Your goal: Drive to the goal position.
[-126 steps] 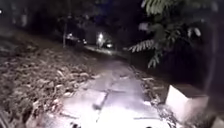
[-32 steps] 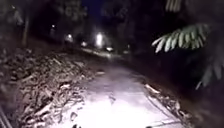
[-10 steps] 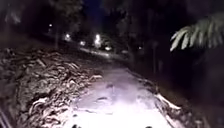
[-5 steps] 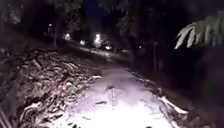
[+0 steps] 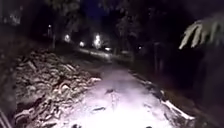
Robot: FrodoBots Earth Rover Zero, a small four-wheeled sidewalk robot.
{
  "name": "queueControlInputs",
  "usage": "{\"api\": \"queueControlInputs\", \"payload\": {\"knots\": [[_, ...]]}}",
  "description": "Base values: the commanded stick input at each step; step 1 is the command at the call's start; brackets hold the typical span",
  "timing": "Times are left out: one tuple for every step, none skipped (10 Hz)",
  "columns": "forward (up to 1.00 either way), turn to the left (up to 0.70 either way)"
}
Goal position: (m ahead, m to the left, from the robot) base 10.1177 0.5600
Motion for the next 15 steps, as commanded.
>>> {"api": "queueControlInputs", "payload": {"knots": [[0.30,0.00],[0.30,0.00],[0.30,0.00],[0.30,0.00],[0.30,0.00],[0.30,0.00],[0.30,0.00],[0.30,0.00],[0.30,0.00],[0.30,0.00],[0.30,0.00],[0.30,0.00],[0.30,0.00],[0.30,0.00],[0.30,0.00]]}}
